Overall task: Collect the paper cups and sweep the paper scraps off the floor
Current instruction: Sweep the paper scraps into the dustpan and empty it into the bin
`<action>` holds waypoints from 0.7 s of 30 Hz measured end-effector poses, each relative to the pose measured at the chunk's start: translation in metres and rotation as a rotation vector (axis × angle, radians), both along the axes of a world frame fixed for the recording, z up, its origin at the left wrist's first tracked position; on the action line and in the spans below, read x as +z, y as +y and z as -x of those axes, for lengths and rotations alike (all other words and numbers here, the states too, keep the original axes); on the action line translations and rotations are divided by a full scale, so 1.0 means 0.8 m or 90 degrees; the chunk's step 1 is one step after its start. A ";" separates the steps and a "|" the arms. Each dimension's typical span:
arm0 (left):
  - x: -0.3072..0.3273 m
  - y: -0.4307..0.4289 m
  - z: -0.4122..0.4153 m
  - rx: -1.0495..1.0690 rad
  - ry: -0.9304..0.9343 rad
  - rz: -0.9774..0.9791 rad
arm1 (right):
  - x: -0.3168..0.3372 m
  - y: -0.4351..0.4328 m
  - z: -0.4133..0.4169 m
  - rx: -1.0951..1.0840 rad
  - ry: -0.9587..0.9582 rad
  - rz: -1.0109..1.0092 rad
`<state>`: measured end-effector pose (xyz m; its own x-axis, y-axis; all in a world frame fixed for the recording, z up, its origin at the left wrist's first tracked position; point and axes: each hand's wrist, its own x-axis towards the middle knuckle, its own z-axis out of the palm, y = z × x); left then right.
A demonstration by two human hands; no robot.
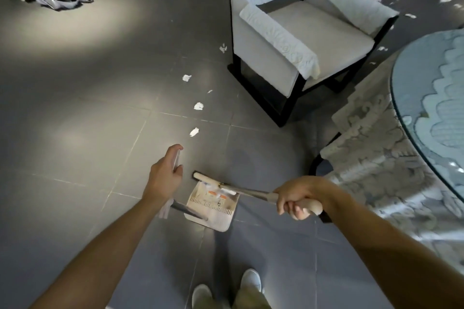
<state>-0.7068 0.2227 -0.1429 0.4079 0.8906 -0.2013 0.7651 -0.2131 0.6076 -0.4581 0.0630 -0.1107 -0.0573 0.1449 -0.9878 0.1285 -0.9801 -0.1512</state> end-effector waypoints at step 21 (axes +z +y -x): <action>0.037 0.025 0.124 0.011 -0.086 -0.047 | 0.017 0.057 0.114 -0.298 -0.039 -0.224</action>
<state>-0.8060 0.2425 -0.1136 0.4115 0.9079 -0.0796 0.6818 -0.2487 0.6880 -0.5496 0.1082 -0.0971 0.1478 0.4604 -0.8753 -0.2871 -0.8269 -0.4835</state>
